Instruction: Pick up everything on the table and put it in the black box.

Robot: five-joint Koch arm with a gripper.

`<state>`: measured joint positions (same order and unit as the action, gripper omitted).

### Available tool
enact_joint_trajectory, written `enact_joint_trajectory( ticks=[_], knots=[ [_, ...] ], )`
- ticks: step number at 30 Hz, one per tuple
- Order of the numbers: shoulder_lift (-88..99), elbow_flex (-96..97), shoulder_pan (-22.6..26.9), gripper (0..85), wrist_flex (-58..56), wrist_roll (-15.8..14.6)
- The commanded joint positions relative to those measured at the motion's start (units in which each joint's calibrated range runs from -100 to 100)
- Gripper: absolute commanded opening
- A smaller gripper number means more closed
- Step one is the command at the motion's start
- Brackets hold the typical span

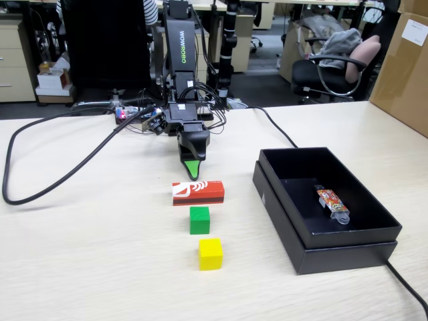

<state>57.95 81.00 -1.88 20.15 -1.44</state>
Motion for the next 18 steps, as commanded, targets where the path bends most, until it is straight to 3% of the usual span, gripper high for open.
enact_joint_trajectory(
  ticks=[1,18],
  knots=[
    [-0.06,-0.41,0.0,48.7,-0.32,-0.05],
    [-0.06,-0.41,0.0,48.7,-0.32,-0.05]
  ],
)
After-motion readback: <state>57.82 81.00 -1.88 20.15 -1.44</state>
